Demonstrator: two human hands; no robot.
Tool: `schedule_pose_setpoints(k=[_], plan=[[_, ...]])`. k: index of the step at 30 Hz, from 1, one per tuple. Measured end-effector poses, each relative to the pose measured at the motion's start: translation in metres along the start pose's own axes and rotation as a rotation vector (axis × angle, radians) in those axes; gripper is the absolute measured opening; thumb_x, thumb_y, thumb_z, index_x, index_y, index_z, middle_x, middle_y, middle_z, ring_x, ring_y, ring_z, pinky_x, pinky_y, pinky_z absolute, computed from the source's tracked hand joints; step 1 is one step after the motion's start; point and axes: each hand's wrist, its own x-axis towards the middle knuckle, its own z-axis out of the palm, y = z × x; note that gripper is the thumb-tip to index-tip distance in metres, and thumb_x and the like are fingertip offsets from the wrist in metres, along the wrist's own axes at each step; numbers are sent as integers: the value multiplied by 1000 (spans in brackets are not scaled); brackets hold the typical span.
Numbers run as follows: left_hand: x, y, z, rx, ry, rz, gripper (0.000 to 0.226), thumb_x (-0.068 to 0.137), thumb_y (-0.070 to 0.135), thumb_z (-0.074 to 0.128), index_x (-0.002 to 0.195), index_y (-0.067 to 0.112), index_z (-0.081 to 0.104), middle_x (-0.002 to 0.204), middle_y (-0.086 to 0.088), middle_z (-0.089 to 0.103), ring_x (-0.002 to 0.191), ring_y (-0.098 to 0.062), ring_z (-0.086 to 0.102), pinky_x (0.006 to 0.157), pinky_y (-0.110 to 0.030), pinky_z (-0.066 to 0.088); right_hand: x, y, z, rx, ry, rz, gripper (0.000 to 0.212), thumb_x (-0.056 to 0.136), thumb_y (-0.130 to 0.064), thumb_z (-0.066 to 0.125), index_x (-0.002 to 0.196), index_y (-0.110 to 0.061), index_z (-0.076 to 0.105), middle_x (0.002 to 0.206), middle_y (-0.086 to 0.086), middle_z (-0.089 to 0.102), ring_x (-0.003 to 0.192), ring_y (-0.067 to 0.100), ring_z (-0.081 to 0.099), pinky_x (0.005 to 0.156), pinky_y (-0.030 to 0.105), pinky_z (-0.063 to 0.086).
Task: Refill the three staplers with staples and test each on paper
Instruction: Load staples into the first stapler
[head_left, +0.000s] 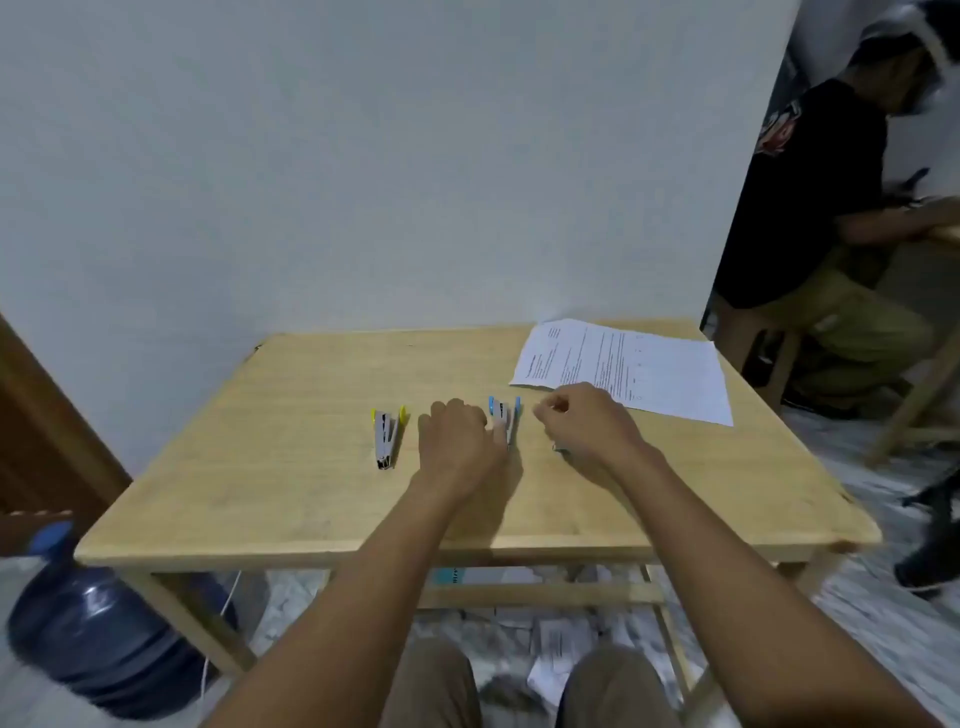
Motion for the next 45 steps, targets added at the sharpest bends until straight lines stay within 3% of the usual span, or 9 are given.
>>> schedule_pose_setpoints(k=[5, 12, 17, 24, 27, 33, 39, 42, 45], plan=[[3, 2, 16, 32, 36, -13, 49, 96, 46, 42, 86, 8, 72, 108, -9, 60, 110, -30, 47, 92, -41, 30, 15, -21, 19, -89, 73, 22, 41, 91, -46, 48, 72, -20, 72, 63, -4, 68, 70, 18, 62, 91, 38, 40], [8, 0, 17, -40, 43, -5, 48, 97, 45, 43, 68, 13, 63, 90, -3, 52, 107, -28, 46, 85, -38, 27, 33, -36, 26, -167, -4, 102, 28, 92, -39, 50, 79, -14, 56, 78, 1, 64, 77, 24, 57, 91, 39, 41], [4, 3, 11, -177, 57, -33, 34, 92, 44, 50, 89, 19, 72, 92, 0, 59, 108, -23, 49, 81, -35, 21, 26, -41, 18, -55, 28, 80, 35, 90, -28, 51, 58, -19, 41, 59, -2, 48, 67, 27, 47, 81, 38, 39], [-11, 3, -17, -752, 90, 29, 12, 89, 26, 66, 81, 19, 72, 63, 5, 66, 53, 0, 55, 55, -16, 40, -17, -33, 16, 255, 161, -63, 21, 95, -43, 55, 90, -28, 68, 87, -13, 72, 88, 12, 66, 81, 41, 55], [-21, 4, -21, -768, 91, 71, 8, 89, 23, 68, 85, 20, 74, 67, 5, 69, 57, -2, 61, 53, -11, 41, -29, -28, 20, 395, 208, -89, 18, 97, -39, 56, 92, -26, 67, 89, -12, 73, 88, 7, 67, 80, 41, 56], [-34, 8, -19, -758, 193, 124, 11, 90, 26, 66, 82, 21, 72, 66, 2, 68, 66, -18, 64, 63, -34, 53, -38, -35, 23, 514, 265, -99, 15, 99, -32, 55, 92, -23, 65, 85, -9, 71, 81, 7, 67, 74, 38, 57], [-49, 8, -31, -881, 303, 111, 7, 86, 12, 69, 81, 17, 69, 74, 4, 71, 76, -3, 66, 70, -11, 46, -32, -34, 11, 684, 366, 114, 24, 101, -30, 52, 79, -22, 59, 77, -2, 73, 73, 15, 67, 61, 29, 47], [-55, -2, -34, -997, 201, 28, 12, 87, 12, 68, 85, 21, 75, 81, 6, 74, 74, -5, 65, 69, -14, 48, -32, -37, 2, 827, 342, 186, 24, 101, -28, 52, 86, -12, 63, 79, 1, 76, 51, 1, 62, 58, 27, 41], [-59, -16, -38, -1315, -108, -105, 17, 91, 10, 65, 103, 17, 74, 105, -8, 74, 94, -18, 71, 86, -28, 56, -33, -40, -4, 938, 282, 227, 24, 100, -26, 53, 93, -8, 67, 76, -3, 76, 61, 7, 71, 69, 33, 47]])
